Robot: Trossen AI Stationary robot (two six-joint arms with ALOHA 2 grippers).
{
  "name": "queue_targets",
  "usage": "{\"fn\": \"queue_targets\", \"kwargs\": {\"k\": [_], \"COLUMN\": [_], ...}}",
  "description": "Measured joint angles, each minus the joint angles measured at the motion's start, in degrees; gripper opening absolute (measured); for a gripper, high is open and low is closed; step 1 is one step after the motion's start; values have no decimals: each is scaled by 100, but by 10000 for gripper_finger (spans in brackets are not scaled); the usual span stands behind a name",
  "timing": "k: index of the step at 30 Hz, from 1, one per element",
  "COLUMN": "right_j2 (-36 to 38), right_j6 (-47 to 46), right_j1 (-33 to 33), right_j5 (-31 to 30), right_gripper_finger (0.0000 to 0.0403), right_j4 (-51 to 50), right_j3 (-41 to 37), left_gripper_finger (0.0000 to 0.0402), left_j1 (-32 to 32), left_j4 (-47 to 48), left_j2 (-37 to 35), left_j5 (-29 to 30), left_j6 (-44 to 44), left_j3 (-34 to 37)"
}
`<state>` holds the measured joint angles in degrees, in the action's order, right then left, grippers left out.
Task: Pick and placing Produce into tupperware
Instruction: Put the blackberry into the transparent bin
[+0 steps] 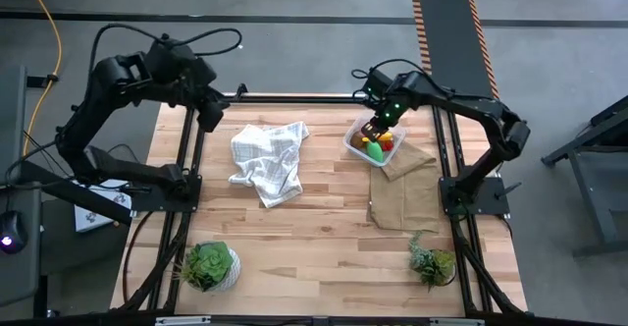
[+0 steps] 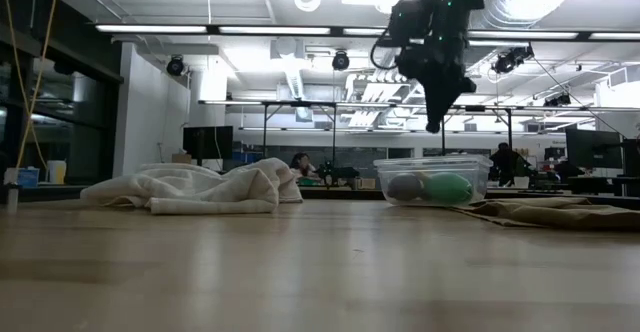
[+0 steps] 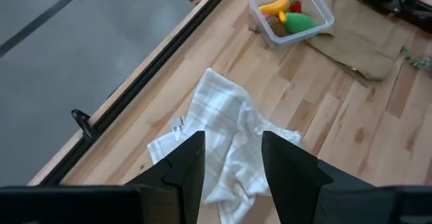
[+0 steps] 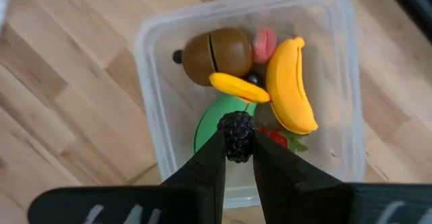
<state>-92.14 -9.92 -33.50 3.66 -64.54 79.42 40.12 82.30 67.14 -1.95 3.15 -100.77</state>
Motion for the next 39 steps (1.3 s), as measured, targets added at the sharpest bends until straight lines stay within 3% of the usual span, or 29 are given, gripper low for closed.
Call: {"fn": "queue_targets", "kwargs": {"k": [9,14,19,25,30,39], "right_j2": [74,74,74,154,173,173], "right_j6": [-8,-53,-185,-164,-60,174], "right_j1": [29,99,105,103,87,-71], "right_j5": [36,98,133,195,194,63], "right_gripper_finger": [51,51,51,51,52,89], "right_j4": [404,629,685,680,640,441], "right_j3": [-777,-868,-868,-868,-868,-868], "left_gripper_finger": [133,133,133,133,133,133], "left_j1": [-2,-86,-778,-2001,-2881,-3612], "left_j4": [-591,-1842,-3584,-4674,-5523,-6458], "left_j2": [-740,-1258,-1827,-2088,-2090,-2216], "left_j5": [-291,-566,-552,574,1169,2032], "left_j6": [274,316,741,1412,1724,1998], "left_j3": [1182,2195,3360,4426,5069,5894]}}
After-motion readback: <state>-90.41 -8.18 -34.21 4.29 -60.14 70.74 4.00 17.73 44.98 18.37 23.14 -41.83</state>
